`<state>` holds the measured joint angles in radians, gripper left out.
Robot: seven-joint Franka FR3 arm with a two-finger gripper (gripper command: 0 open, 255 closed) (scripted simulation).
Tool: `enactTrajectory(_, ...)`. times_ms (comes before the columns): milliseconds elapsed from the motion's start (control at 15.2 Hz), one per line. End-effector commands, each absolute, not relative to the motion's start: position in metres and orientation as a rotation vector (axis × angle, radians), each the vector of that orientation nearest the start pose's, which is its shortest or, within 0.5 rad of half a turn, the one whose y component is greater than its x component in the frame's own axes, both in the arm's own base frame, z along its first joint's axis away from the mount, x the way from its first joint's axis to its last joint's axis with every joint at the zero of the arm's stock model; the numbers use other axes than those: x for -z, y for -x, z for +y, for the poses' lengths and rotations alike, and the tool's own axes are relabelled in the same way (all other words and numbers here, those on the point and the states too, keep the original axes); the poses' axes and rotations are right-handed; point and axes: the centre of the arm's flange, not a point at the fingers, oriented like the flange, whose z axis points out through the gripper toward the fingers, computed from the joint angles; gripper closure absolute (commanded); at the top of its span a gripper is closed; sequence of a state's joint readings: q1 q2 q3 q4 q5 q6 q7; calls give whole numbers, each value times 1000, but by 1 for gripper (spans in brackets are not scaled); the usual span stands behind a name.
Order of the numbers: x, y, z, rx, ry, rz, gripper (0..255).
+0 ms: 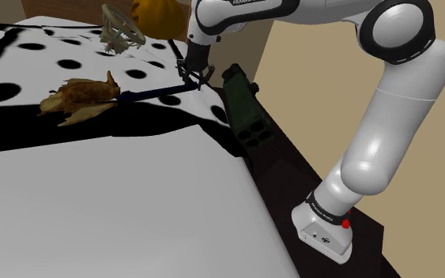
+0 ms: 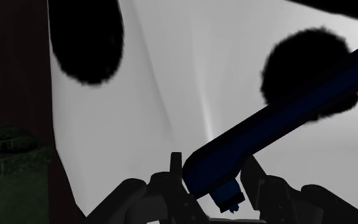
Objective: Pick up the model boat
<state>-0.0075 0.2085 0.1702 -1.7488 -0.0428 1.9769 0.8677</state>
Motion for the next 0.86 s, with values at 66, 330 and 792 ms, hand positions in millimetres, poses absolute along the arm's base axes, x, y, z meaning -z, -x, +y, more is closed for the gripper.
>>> enactTrajectory(66,-469,-617,92,35,2947,1064,255)
enactTrajectory(330,-490,-617,92,35,2947,1064,255)
enactTrajectory(792,-518,-617,92,35,2947,1064,255)
